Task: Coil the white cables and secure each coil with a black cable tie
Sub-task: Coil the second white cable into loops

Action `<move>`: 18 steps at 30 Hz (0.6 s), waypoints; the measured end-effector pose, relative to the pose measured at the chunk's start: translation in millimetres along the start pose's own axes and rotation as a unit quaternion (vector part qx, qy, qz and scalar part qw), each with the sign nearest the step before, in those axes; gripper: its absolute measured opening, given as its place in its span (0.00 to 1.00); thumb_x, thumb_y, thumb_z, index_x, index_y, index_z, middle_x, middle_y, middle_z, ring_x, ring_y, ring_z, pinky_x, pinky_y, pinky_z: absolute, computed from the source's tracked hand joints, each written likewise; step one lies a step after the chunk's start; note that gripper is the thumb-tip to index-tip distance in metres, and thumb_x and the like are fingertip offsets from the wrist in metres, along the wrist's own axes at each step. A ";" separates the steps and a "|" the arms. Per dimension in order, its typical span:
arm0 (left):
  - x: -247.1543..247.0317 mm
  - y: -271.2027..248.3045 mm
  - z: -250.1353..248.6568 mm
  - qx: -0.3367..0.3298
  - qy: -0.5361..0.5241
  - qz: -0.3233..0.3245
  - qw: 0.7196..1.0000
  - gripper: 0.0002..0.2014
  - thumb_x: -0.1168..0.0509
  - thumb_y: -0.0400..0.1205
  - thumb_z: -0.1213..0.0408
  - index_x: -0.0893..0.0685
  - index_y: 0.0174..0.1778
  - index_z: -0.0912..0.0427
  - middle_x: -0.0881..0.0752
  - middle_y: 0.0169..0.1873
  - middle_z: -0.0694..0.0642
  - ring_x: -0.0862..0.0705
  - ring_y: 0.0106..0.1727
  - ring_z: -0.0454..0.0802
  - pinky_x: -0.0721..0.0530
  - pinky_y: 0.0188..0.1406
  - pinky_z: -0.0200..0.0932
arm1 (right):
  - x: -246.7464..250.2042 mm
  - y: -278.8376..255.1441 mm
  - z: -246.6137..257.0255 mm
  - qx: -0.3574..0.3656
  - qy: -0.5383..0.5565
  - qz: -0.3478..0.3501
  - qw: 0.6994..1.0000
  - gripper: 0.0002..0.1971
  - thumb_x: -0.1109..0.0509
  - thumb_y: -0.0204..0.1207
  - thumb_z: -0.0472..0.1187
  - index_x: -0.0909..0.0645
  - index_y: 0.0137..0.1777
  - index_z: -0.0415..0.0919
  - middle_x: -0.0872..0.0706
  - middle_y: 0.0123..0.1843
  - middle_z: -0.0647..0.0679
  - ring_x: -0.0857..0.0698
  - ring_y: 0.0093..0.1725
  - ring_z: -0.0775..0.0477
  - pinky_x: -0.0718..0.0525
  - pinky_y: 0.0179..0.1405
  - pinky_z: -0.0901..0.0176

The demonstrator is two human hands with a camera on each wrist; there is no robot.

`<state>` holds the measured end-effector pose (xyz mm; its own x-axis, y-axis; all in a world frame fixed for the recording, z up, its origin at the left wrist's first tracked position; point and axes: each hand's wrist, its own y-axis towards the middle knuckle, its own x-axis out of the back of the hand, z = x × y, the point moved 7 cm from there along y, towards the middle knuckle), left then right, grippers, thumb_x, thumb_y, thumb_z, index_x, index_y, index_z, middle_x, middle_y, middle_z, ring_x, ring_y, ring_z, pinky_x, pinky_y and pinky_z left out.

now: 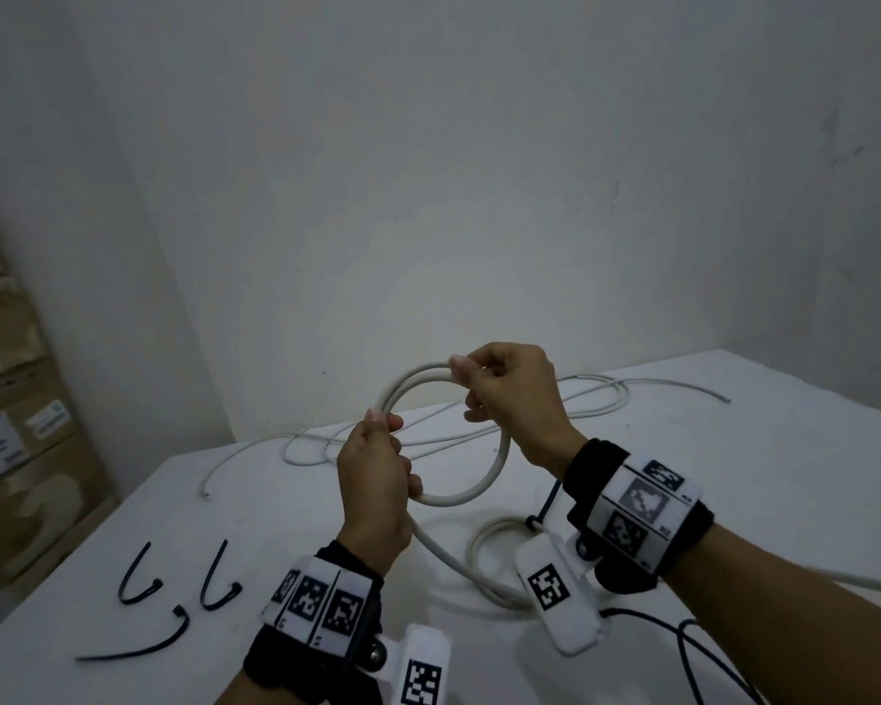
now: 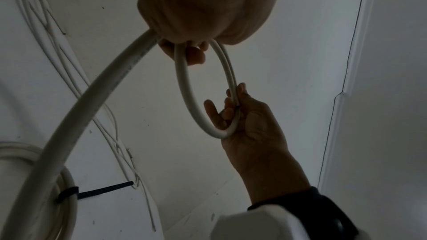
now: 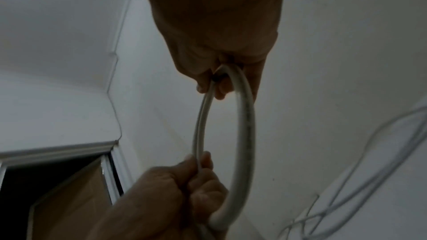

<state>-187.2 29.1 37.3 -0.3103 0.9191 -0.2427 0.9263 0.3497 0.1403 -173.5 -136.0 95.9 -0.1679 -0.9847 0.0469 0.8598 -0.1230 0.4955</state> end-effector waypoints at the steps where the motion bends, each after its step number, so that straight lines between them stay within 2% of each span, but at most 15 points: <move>1: 0.4 -0.2 -0.2 0.002 -0.003 0.001 1.000 0.17 0.49 0.89 0.53 0.21 0.42 0.59 0.36 0.24 0.50 0.38 0.21 0.44 0.33 0.16 0.36 | -1.8 -1.2 -2.2 -0.025 0.060 0.011 0.998 0.14 0.28 0.77 0.44 0.15 0.43 0.29 0.20 0.26 0.42 0.20 0.24 0.47 0.10 0.31 0.48; 3: 1.5 0.1 -0.6 0.007 -0.015 0.007 1.000 0.17 0.48 0.89 0.53 0.22 0.42 0.59 0.37 0.23 0.50 0.38 0.20 0.44 0.33 0.15 0.36 | -3.4 -1.8 -5.5 -0.063 0.138 0.037 0.988 0.19 0.32 0.79 0.47 0.17 0.46 0.26 0.21 0.26 0.42 0.22 0.22 0.51 0.10 0.33 0.46; 7: 4.0 3.1 -0.7 0.020 -0.048 0.013 0.999 0.17 0.48 0.89 0.55 0.24 0.40 0.59 0.39 0.21 0.50 0.40 0.16 0.42 0.35 0.13 0.36 | 1.9 -3.9 -10.9 -0.110 0.123 0.077 0.983 0.22 0.37 0.80 0.55 0.17 0.48 0.32 0.13 0.34 0.38 0.16 0.29 0.45 0.11 0.37 0.48; 9: 2.7 4.7 -0.3 0.022 -0.056 0.015 0.998 0.16 0.47 0.88 0.55 0.24 0.39 0.59 0.39 0.21 0.50 0.40 0.15 0.42 0.36 0.13 0.35 | 5.8 -6.9 -12.6 -0.103 0.085 0.082 0.988 0.20 0.35 0.80 0.53 0.17 0.50 0.33 0.12 0.38 0.38 0.15 0.33 0.45 0.12 0.36 0.50; 12: -0.1 3.8 -1.5 0.012 -0.057 0.022 0.998 0.16 0.47 0.88 0.55 0.23 0.40 0.60 0.39 0.21 0.50 0.40 0.16 0.42 0.36 0.13 0.35 | 11.9 -9.4 -13.2 -0.077 0.067 0.076 0.992 0.10 0.33 0.80 0.43 0.17 0.48 0.35 0.12 0.39 0.38 0.15 0.34 0.42 0.12 0.34 0.51; 15: -1.5 2.8 -0.8 0.015 -0.067 0.031 0.997 0.16 0.46 0.88 0.55 0.22 0.41 0.60 0.39 0.20 0.49 0.40 0.16 0.41 0.36 0.12 0.35 | 13.7 -10.9 -22.3 -0.135 0.127 0.104 0.977 0.07 0.32 0.79 0.39 0.20 0.45 0.35 0.12 0.41 0.37 0.13 0.36 0.41 0.11 0.37 0.49; 18: 0.2 3.9 0.2 0.026 -0.088 0.036 0.995 0.15 0.45 0.88 0.55 0.22 0.40 0.60 0.39 0.19 0.48 0.40 0.15 0.41 0.37 0.12 0.34 | 12.1 -13.3 -31.9 -0.202 0.149 0.116 0.961 0.07 0.30 0.77 0.43 0.22 0.47 0.39 0.11 0.47 0.38 0.12 0.41 0.42 0.13 0.45 0.46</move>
<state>-183.7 30.6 37.6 -0.2051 0.8936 -0.3993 0.9559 0.2705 0.1144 -171.6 -150.2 62.2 0.1436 -0.9759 -0.1641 0.9846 0.1243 0.1225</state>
